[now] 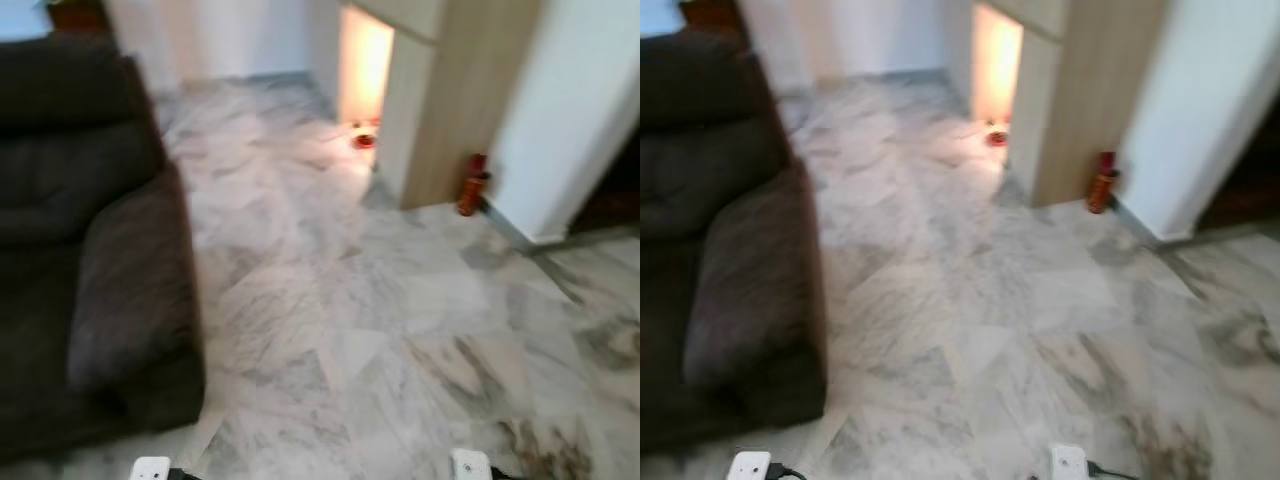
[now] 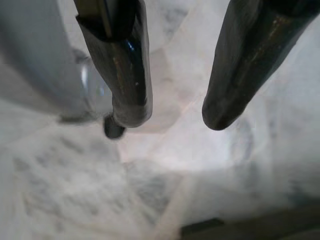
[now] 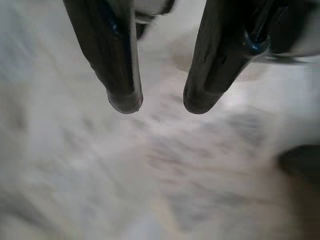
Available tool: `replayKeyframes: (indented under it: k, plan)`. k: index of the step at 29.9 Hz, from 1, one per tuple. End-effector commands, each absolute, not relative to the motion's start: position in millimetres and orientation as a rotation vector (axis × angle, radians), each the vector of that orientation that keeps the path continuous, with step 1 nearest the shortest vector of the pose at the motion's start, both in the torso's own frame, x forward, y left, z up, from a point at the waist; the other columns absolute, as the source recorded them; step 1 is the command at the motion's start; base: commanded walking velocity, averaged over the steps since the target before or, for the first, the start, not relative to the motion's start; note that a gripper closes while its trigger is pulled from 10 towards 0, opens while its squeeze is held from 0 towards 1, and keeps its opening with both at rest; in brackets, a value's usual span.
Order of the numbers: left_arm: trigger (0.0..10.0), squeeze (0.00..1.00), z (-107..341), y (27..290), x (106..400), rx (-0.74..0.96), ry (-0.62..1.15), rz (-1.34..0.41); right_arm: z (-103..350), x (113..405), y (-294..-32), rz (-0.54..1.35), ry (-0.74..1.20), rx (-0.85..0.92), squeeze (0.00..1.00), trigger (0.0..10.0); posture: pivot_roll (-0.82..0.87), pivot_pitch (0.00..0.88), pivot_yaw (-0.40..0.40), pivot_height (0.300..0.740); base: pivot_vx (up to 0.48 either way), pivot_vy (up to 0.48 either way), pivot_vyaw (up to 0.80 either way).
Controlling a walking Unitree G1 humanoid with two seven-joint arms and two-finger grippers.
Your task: Move the pillow to the sofa from floor
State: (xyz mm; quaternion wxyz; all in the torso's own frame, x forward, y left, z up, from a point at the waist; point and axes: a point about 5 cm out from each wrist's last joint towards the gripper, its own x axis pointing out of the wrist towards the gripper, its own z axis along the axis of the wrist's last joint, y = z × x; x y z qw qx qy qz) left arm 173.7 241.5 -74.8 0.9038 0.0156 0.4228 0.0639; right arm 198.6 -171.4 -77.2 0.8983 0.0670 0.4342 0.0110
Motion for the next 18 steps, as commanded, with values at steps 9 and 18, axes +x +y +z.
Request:
replayKeyframes:
  k: [9, 18]
  plan:
    - [10.0, 0.00, -79.7, 238.1, 166.2, 0.028, 0.903, 0.153, -83.9, 184.7, -176.6, 0.002, 0.941, 0.140, 0.00, 10.0, 0.04, 0.061, -0.004, 0.740, 0.000, 0.000, 0.80]
    - [10.0, 0.00, -80.8, 243.9, 159.3, 0.043, 0.913, 0.161, -84.7, 184.2, -170.6, 0.017, 0.944, 0.147, 0.00, 10.0, 0.05, 0.053, 0.007, 0.740, 0.000, 0.000, 0.80]
